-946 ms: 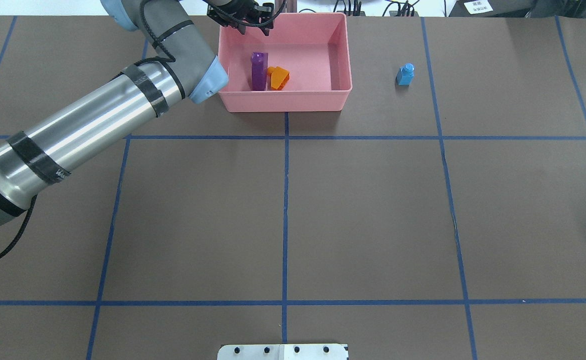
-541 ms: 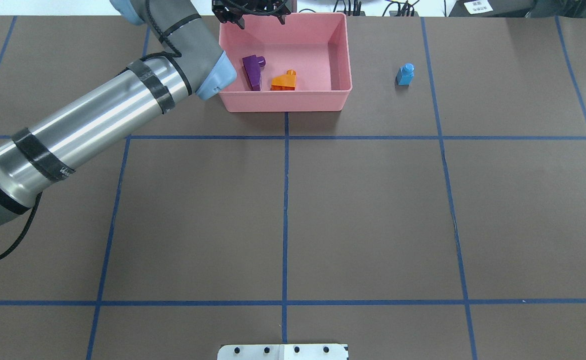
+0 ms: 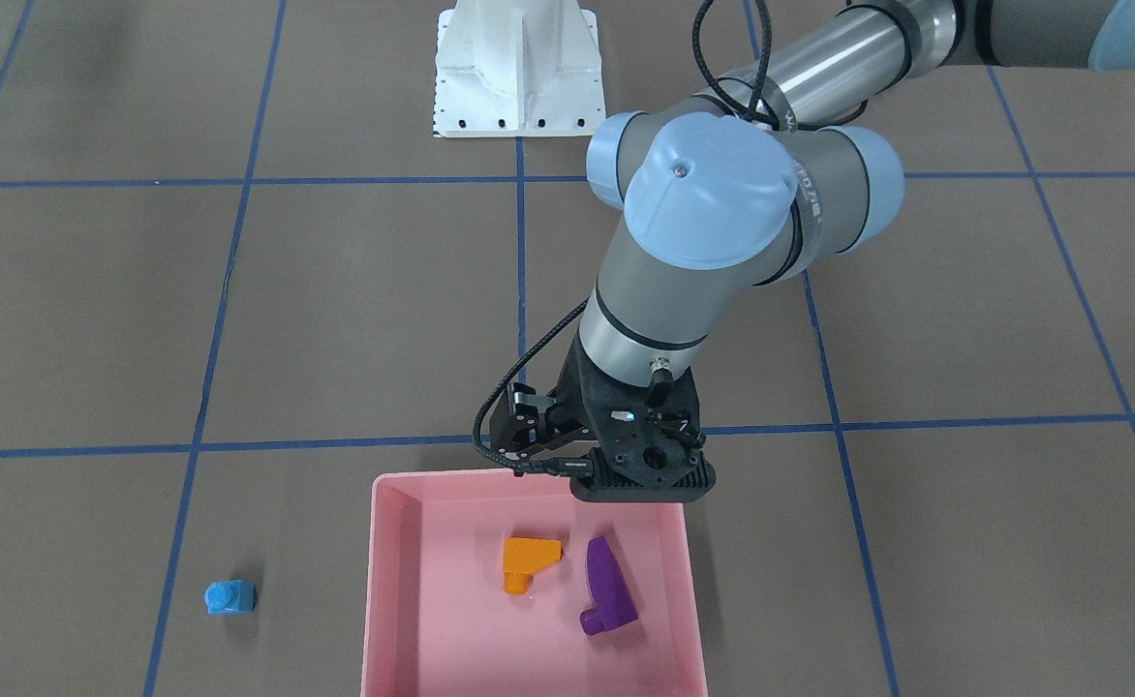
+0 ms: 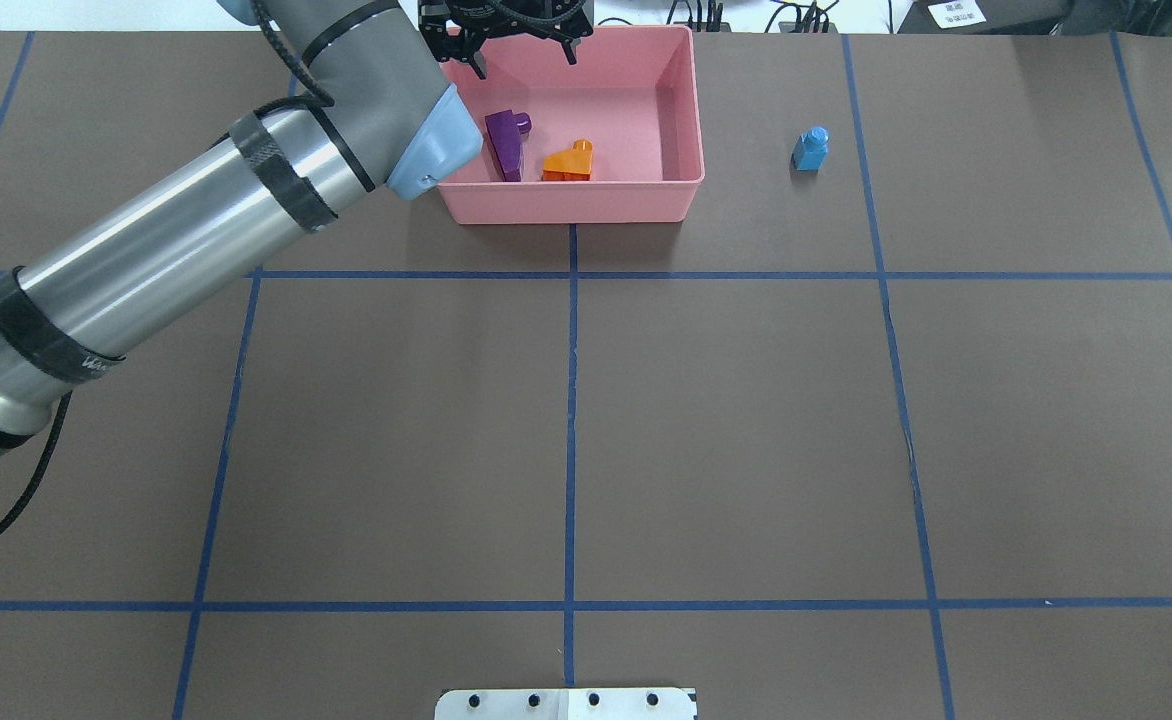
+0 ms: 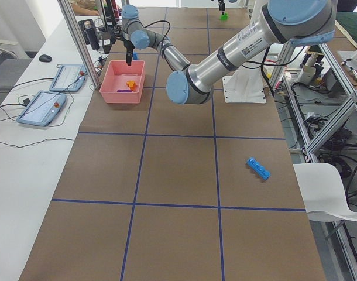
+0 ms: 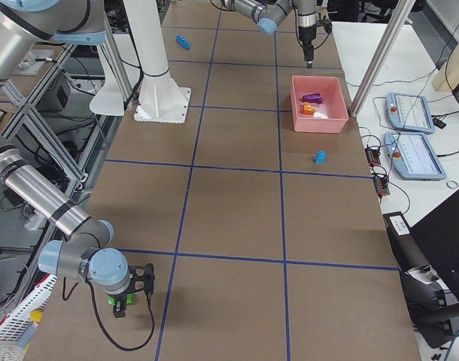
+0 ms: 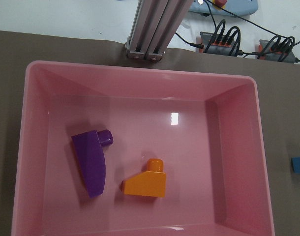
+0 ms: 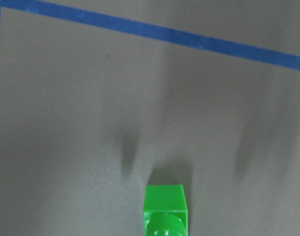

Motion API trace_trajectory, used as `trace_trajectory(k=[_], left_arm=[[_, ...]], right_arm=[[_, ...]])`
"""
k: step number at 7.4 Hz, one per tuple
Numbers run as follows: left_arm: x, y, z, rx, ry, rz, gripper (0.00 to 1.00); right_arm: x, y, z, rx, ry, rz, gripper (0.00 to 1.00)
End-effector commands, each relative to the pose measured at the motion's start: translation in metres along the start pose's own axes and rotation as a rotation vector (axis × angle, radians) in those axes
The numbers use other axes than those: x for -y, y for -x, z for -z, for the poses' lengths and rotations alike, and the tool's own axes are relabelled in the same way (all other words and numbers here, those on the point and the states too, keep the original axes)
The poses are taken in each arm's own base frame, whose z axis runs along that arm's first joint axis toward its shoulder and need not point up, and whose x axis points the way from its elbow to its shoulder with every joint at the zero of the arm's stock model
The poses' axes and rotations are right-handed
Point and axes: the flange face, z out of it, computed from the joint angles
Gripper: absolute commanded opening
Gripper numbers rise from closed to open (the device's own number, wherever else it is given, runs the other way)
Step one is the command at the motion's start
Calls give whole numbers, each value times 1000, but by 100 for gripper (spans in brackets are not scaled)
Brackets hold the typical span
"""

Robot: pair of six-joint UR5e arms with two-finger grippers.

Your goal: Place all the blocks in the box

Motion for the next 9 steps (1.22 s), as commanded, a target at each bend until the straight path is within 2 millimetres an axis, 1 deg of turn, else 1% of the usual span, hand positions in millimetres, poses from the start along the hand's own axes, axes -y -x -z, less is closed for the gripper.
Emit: trace_trajectory(k=[1, 2, 3, 4, 5, 6, 7, 9], left_arm=[[-63, 88, 22, 38, 32, -70, 100], [-103, 136, 36, 43, 42, -135, 100], [-133, 185, 45, 55, 53, -189, 100], [-166, 238, 52, 83, 80, -283, 100], [-195, 285, 60, 112, 112, -354, 100], [-221, 326, 66, 146, 146, -374, 100], [-236, 350, 71, 168, 166, -363, 100], [-255, 384, 65, 210, 219, -363, 100]], right_arm=[[-24, -14, -22, 9, 11, -5, 100], [-25, -15, -24, 12, 12, -17, 99], [-22, -15, -23, 16, 9, -18, 99], [-21, -15, -23, 18, 9, -19, 99], [-21, -13, -23, 36, 3, -21, 99], [-19, -11, -23, 59, -6, -24, 99], [-17, -8, -23, 95, -16, -26, 98], [-14, -9, -23, 100, -19, -24, 85]])
